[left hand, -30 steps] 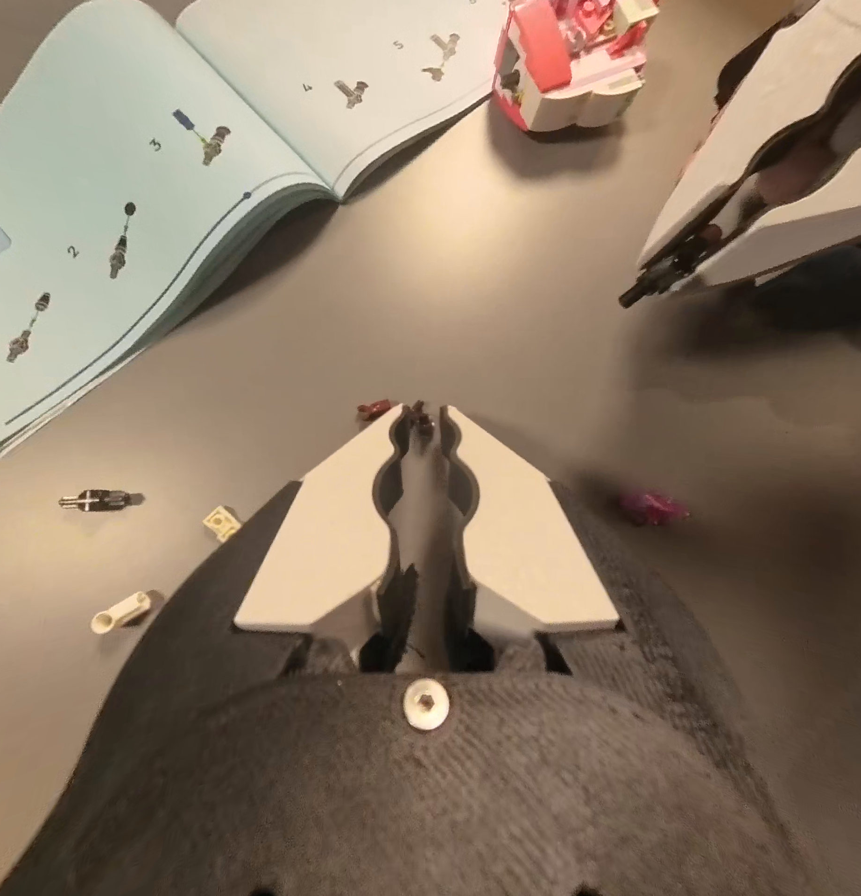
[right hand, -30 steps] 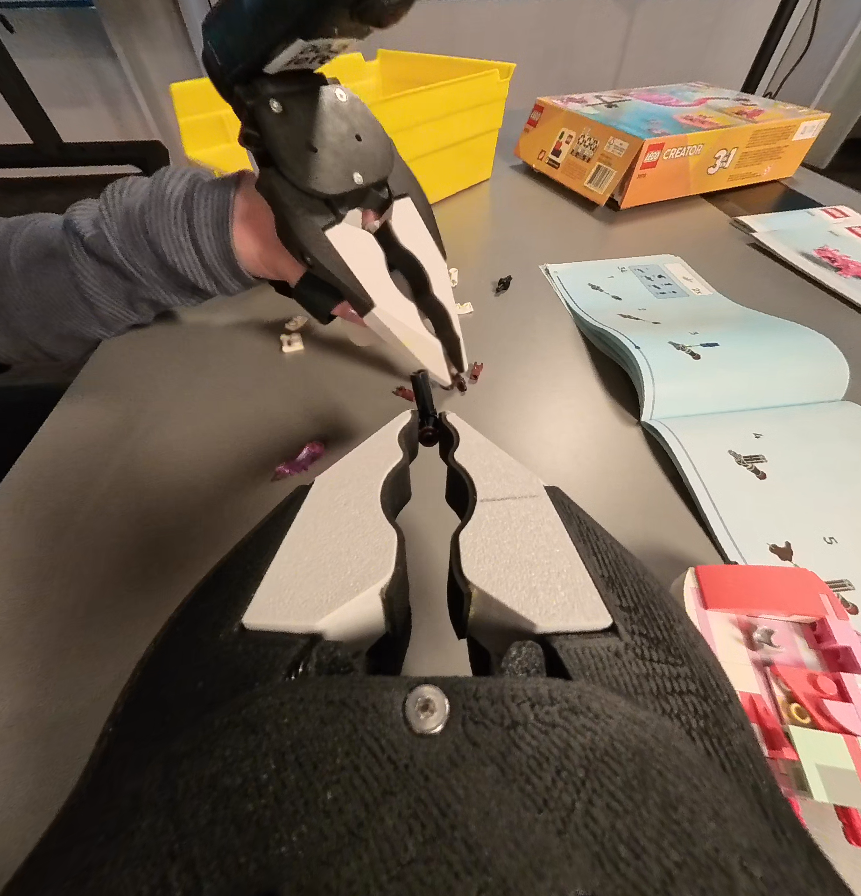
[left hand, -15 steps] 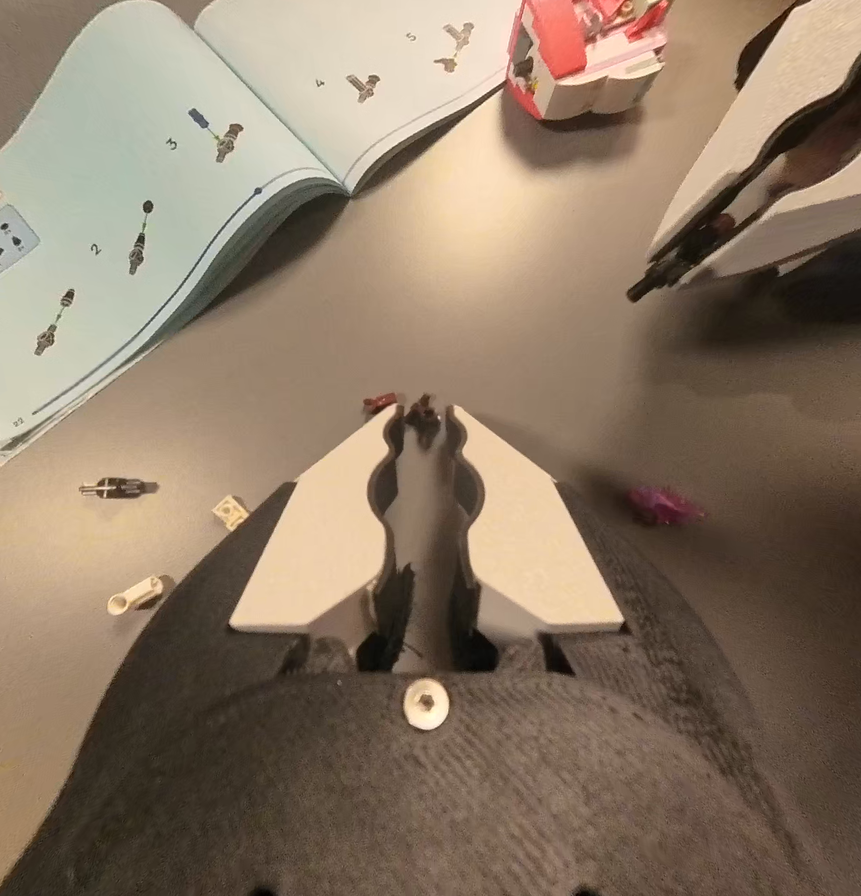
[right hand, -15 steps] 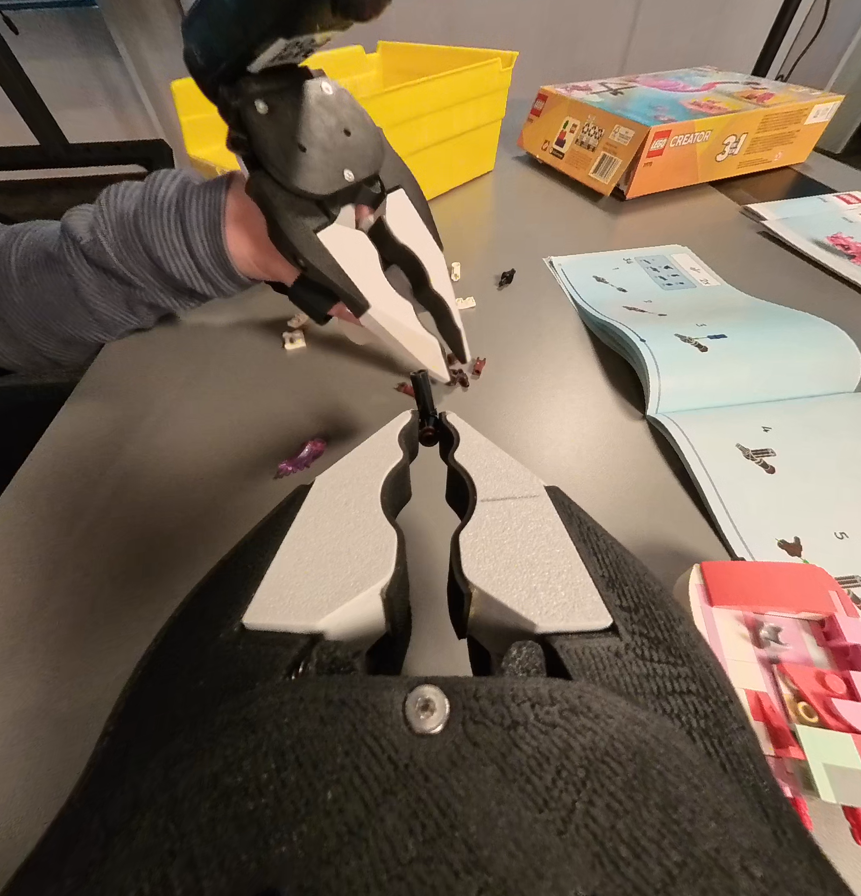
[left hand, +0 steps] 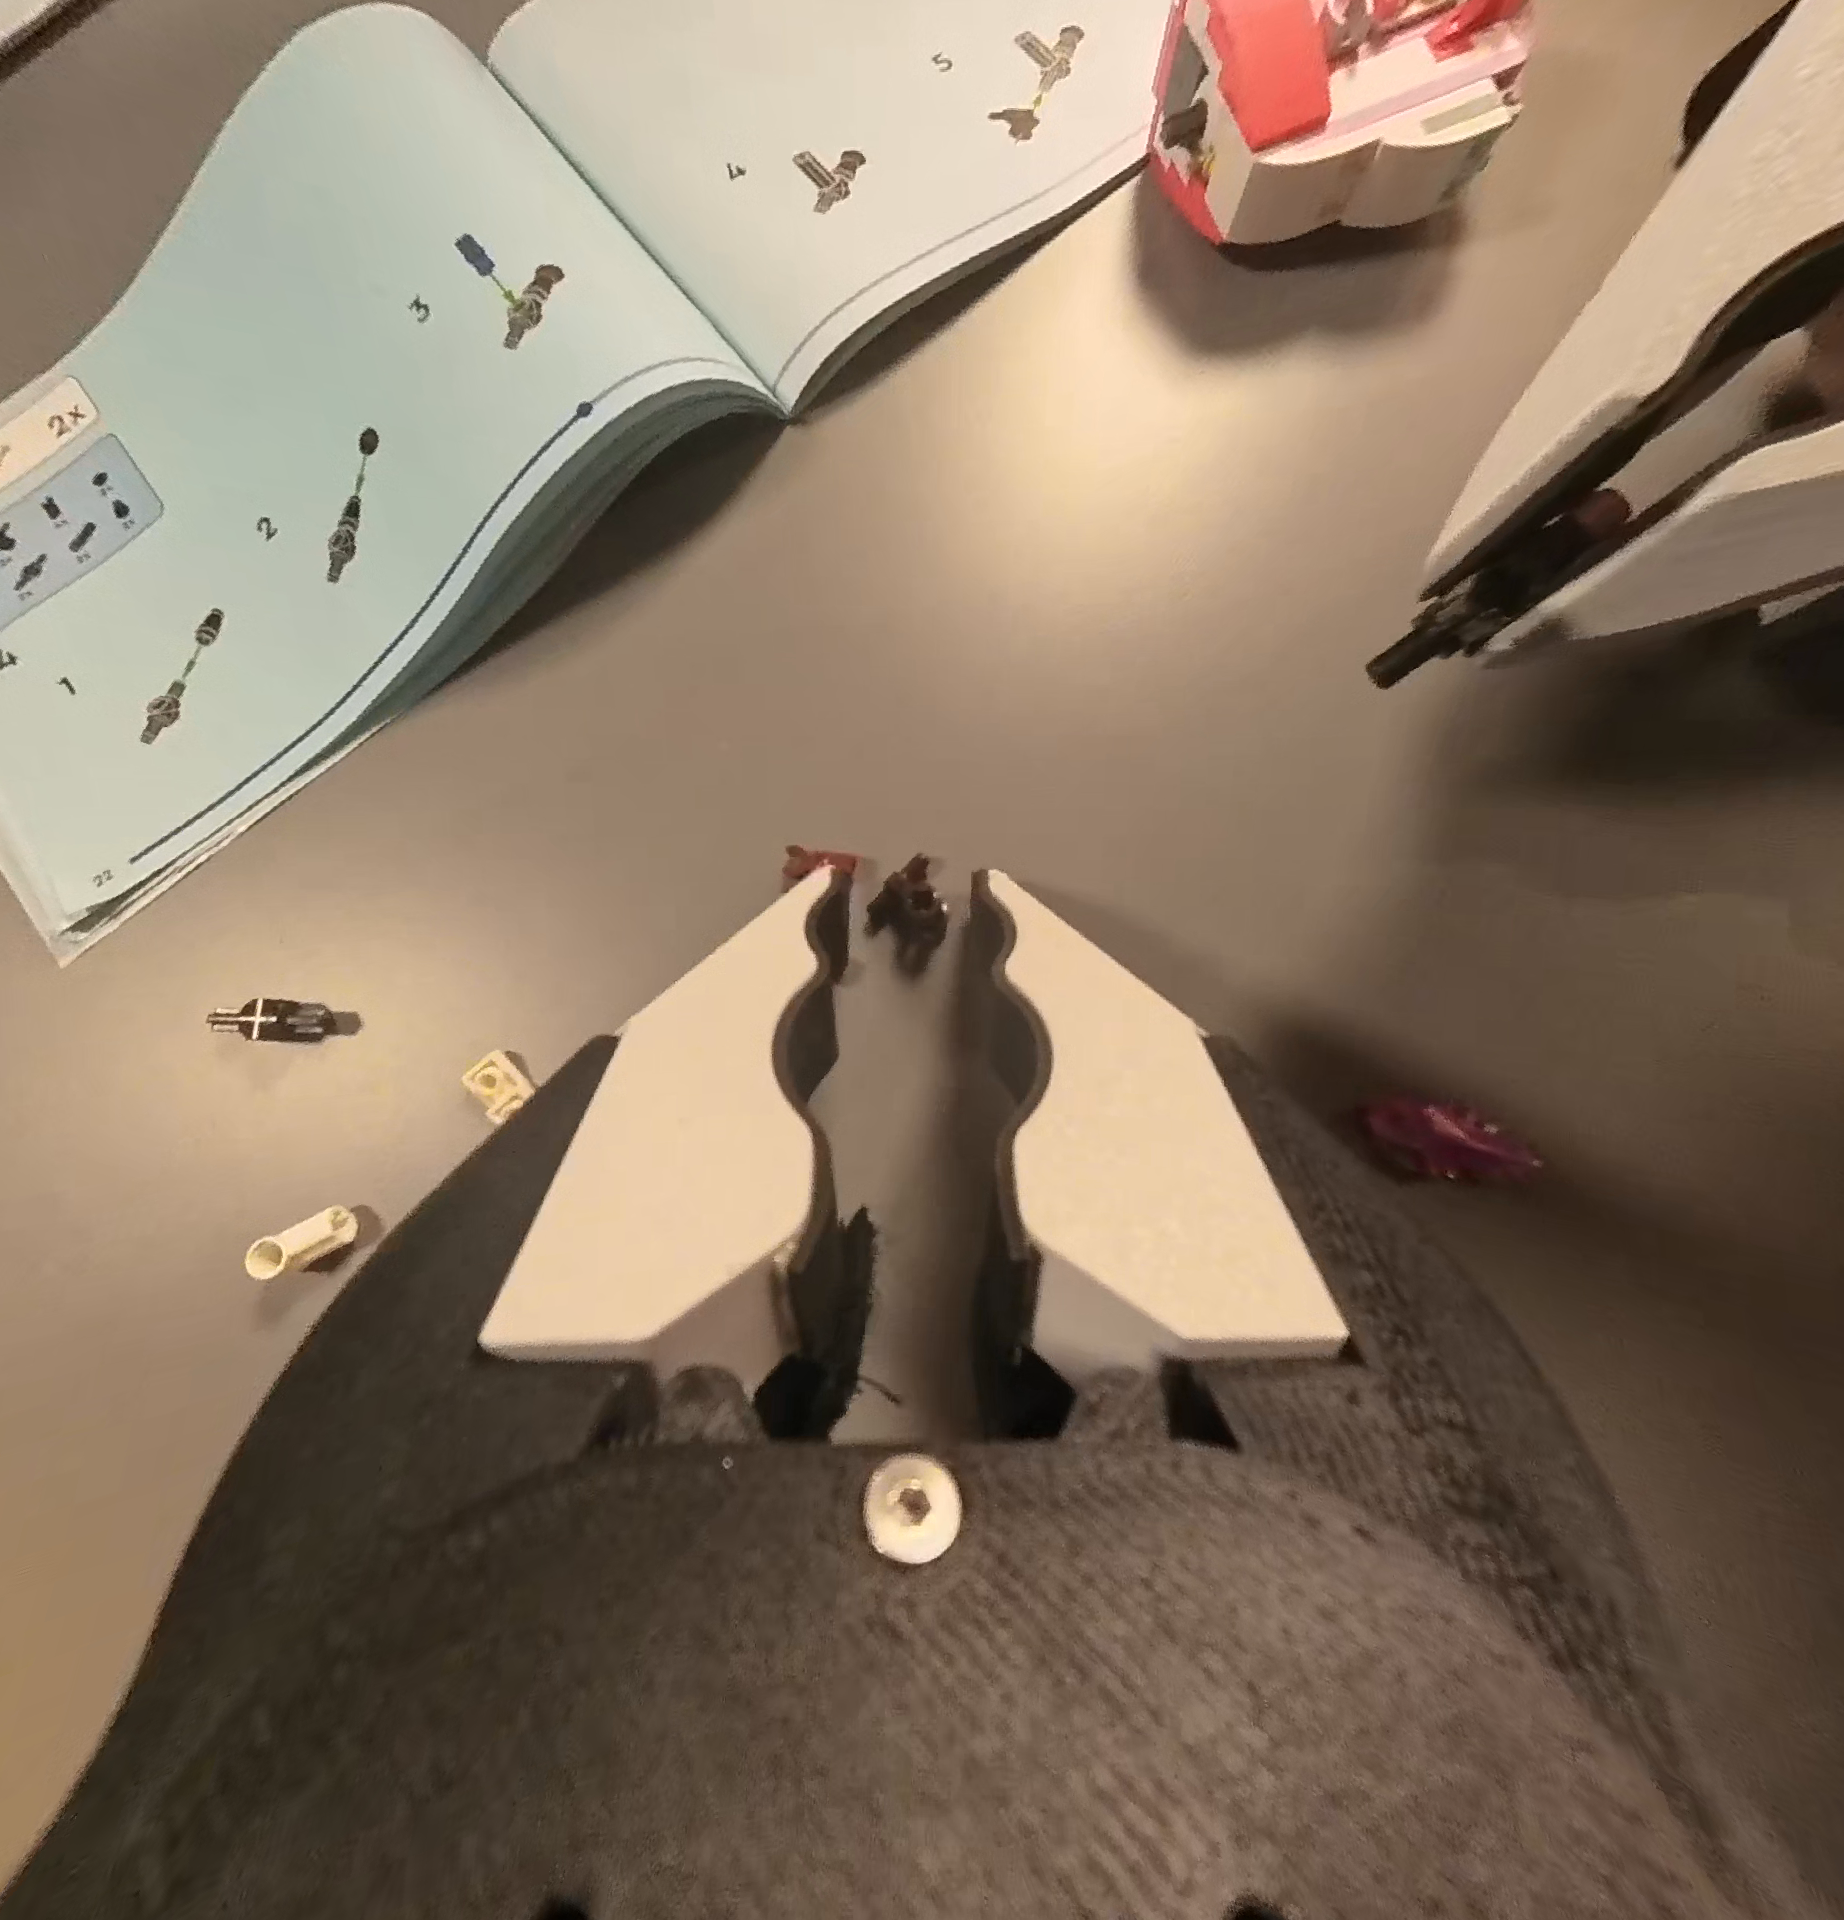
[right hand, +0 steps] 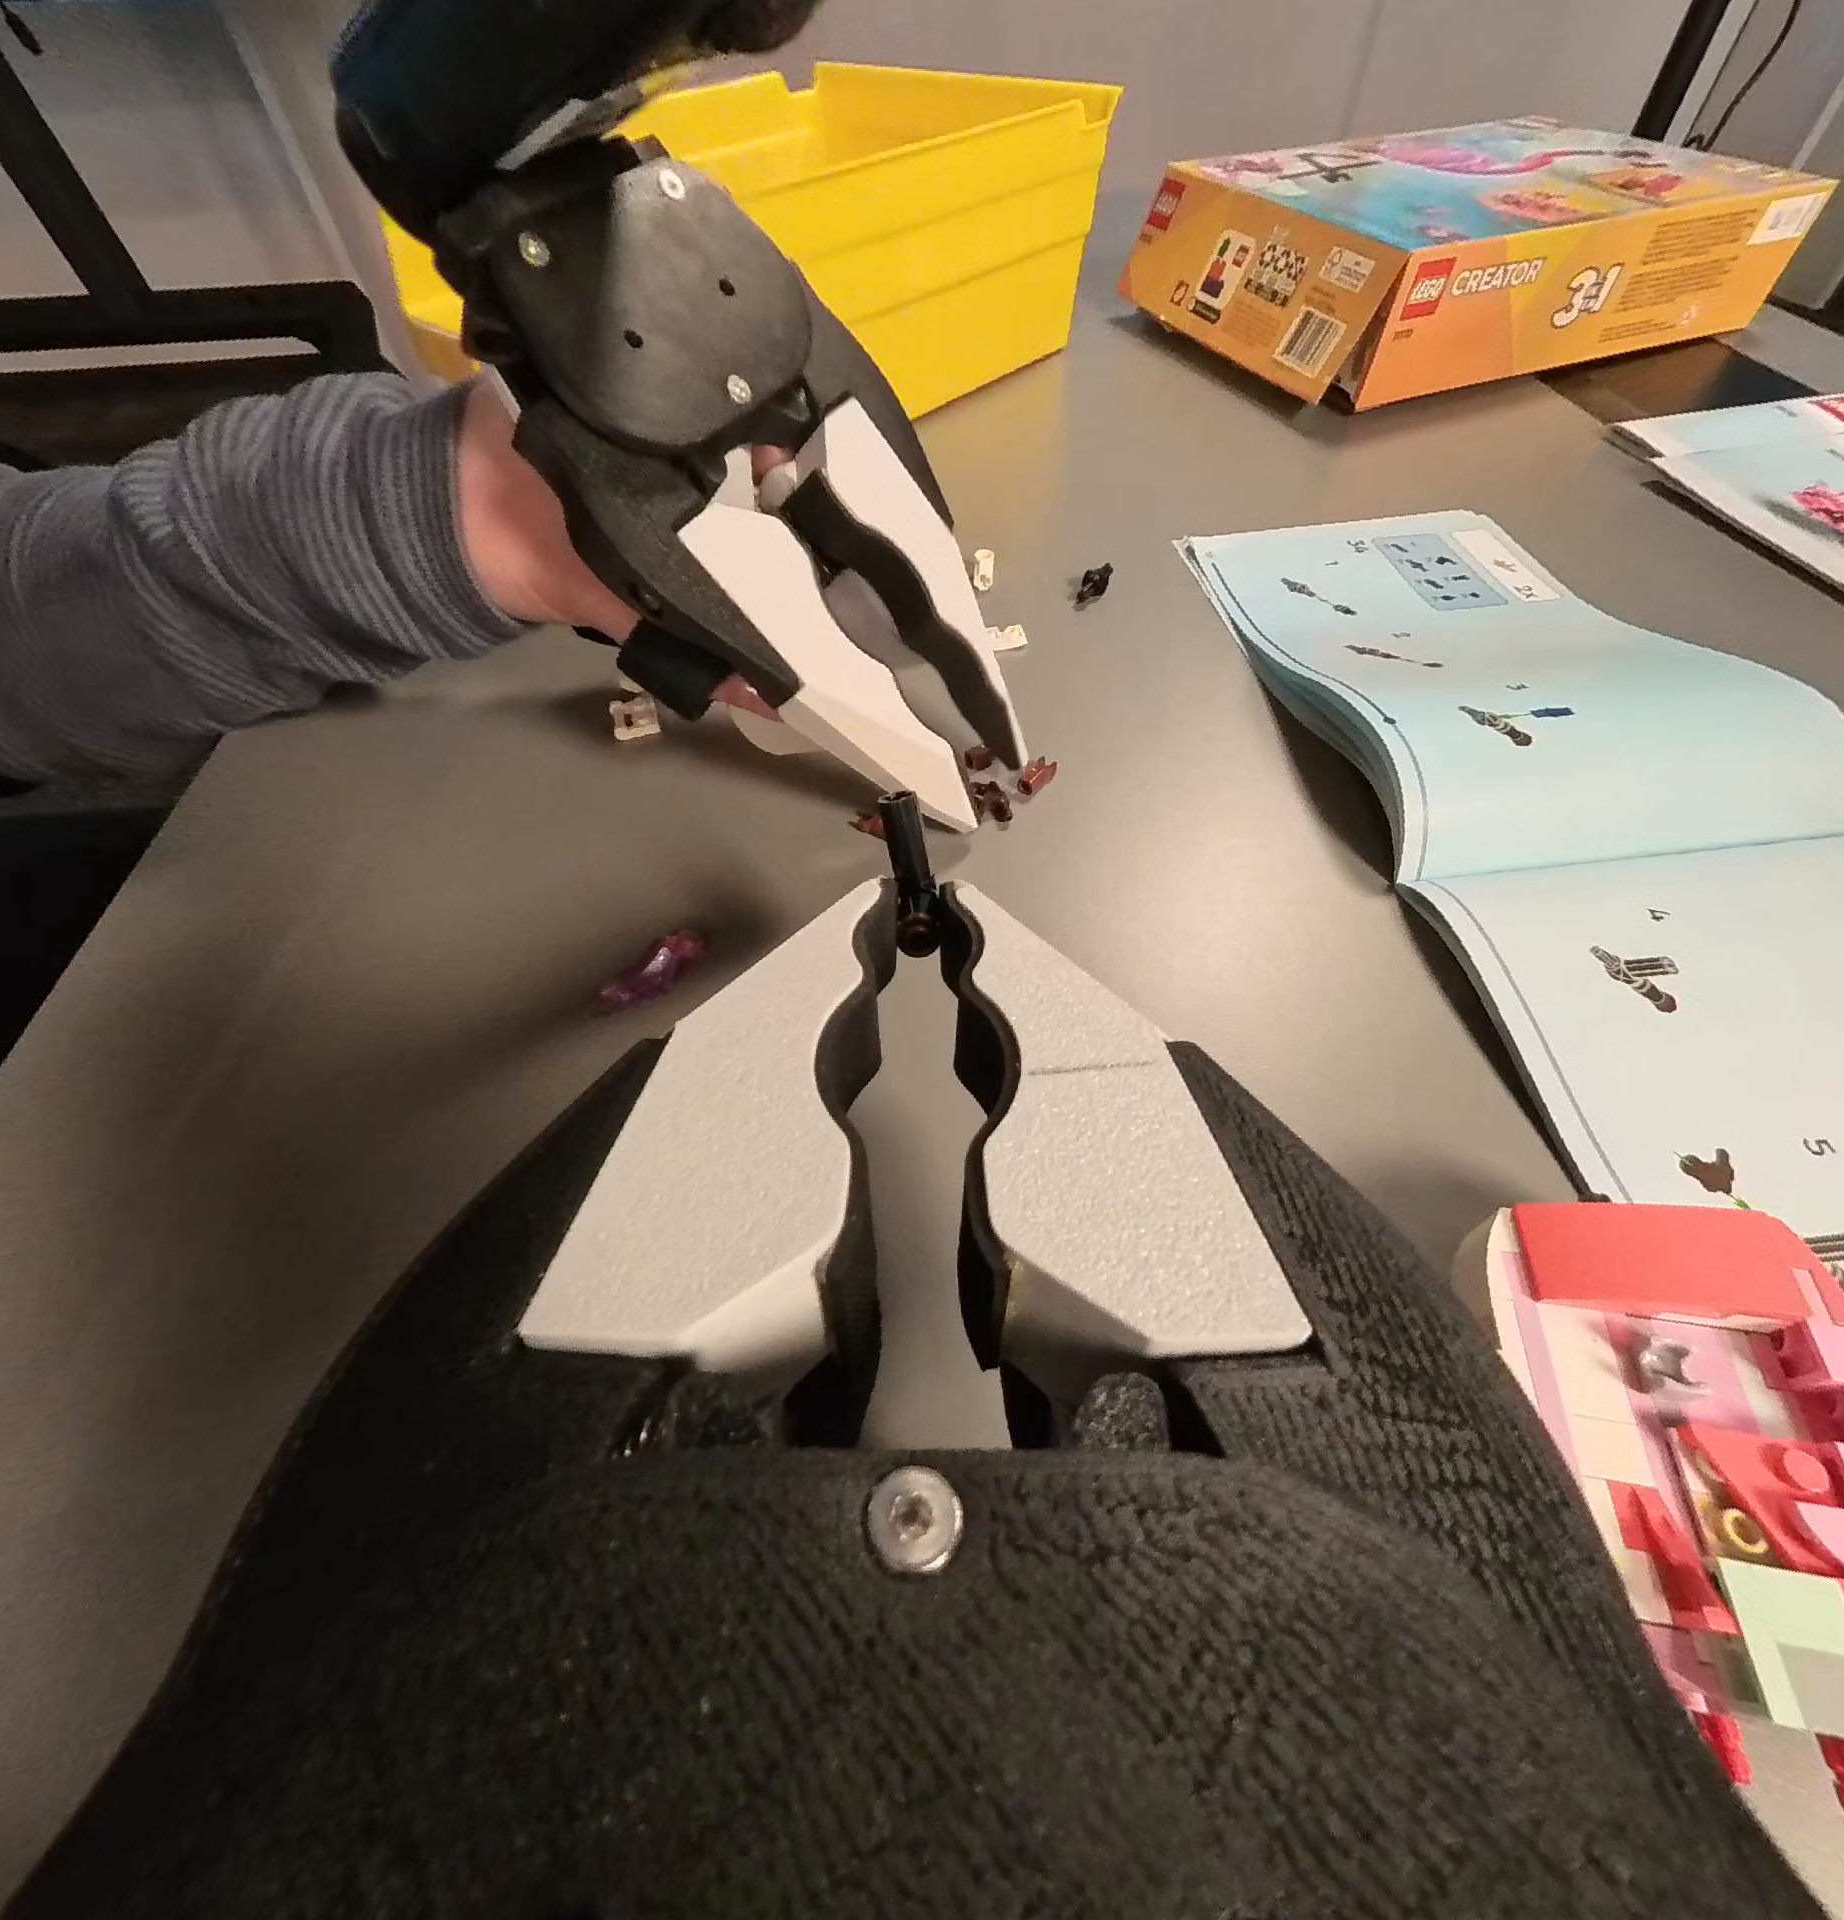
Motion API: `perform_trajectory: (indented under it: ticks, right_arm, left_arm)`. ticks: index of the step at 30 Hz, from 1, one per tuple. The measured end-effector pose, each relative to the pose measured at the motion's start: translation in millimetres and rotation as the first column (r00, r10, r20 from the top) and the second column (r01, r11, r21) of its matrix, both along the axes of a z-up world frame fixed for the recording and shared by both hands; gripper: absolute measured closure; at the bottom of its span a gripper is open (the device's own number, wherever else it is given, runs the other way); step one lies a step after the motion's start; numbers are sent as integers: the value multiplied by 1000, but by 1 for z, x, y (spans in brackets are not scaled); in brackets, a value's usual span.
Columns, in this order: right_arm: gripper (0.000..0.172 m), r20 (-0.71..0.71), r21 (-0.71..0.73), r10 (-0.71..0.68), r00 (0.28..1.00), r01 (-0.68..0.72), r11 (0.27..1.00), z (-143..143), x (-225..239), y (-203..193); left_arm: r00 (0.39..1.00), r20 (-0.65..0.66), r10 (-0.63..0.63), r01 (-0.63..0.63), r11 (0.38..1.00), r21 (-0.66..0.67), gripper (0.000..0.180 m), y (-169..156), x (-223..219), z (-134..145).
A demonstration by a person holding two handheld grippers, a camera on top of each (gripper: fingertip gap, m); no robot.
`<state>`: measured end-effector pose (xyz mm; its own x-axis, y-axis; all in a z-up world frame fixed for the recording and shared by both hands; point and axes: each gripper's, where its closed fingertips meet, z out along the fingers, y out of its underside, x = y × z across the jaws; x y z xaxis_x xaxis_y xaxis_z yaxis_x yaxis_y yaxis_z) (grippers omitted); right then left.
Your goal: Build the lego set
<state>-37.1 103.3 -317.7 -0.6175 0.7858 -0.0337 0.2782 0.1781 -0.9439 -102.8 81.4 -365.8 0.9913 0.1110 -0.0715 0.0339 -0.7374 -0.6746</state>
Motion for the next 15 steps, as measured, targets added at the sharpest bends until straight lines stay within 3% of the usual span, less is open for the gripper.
perform_trajectory:
  ticks: [15]
  right_arm:
    - [166,10,-4,7,1000,-7,1000,-1,1,0]
  left_arm:
    - [998,-41,40,-39,999,32,152,-10,-13,6]
